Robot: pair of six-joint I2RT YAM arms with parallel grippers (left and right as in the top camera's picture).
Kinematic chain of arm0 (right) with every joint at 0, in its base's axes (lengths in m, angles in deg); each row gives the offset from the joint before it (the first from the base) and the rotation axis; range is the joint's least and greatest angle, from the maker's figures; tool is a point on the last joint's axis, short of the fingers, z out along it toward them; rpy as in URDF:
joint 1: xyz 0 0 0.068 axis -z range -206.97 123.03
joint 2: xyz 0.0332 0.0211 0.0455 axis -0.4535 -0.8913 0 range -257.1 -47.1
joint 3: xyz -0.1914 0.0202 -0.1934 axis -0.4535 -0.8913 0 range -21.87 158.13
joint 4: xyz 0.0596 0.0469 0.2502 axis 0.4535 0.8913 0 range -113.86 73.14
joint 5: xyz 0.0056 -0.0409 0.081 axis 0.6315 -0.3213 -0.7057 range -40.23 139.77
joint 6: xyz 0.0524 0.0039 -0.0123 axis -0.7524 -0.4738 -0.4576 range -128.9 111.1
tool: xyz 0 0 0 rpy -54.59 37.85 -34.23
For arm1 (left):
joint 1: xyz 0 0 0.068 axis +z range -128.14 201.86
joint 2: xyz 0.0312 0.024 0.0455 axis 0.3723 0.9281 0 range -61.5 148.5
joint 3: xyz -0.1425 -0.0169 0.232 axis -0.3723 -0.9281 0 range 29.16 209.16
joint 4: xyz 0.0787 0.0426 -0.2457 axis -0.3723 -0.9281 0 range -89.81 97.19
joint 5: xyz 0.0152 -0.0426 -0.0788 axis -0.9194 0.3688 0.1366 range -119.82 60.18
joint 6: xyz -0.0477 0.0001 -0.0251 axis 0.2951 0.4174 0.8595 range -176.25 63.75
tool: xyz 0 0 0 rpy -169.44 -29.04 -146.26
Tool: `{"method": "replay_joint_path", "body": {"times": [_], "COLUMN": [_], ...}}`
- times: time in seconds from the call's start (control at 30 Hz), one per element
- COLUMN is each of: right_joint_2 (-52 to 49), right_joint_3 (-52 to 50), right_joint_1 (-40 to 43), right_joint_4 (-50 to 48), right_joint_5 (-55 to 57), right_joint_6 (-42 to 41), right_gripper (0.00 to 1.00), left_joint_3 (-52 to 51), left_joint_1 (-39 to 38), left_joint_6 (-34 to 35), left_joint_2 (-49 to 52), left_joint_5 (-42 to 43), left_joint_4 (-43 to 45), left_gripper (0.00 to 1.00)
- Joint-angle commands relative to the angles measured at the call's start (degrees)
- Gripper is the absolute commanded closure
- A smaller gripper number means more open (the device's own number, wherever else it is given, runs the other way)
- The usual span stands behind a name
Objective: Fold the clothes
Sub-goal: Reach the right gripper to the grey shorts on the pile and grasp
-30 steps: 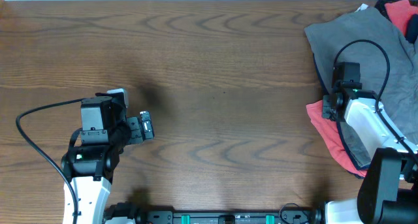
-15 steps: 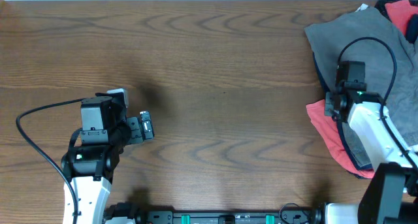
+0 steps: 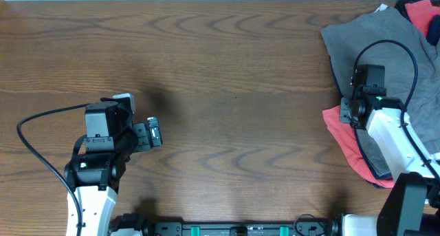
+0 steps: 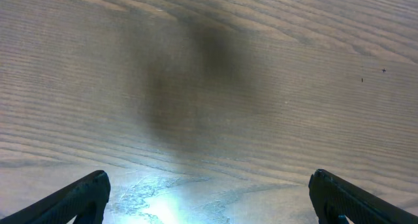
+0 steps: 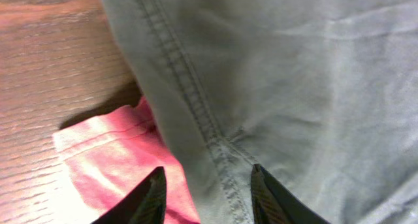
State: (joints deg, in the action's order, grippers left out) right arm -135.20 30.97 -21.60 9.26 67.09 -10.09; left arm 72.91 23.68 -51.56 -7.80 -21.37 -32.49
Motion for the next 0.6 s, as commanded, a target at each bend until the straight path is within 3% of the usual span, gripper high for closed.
{"method": "replay_joint_path", "body": {"times": [0.0, 0.13, 0.43, 0.57], "right_joint_2": [-0.07, -1.42, -4.0, -4.0], "right_joint_3": [0.57, 0.57, 0.57, 0.57], "right_joint_1": [0.68, 0.68, 0.7, 0.7], "right_joint_4": [-0.31, -0.57, -1.33, -1.97], "right_joint_5": [-2.78, -2.73, -2.03, -0.22], "right_joint_6": [-0.46, -0.46, -0.48, -0.5], "right_gripper": [0.56, 0.56, 0.71, 0.93], "left_joint_3": [1.38, 1.38, 1.38, 1.38], "left_joint_1": [0.04, 0.02, 0.02, 0.04], "left_joint_6": [0.52, 0.52, 0.52, 0.52], "left_joint_2": [0.02, 0.02, 0.02, 0.02], "left_joint_5": [0.11, 0.11, 0.11, 0.11], "left_joint_4": [-0.13, -0.13, -0.13, -0.13], "left_gripper": [0.02, 0.02, 0.02, 0.02]}}
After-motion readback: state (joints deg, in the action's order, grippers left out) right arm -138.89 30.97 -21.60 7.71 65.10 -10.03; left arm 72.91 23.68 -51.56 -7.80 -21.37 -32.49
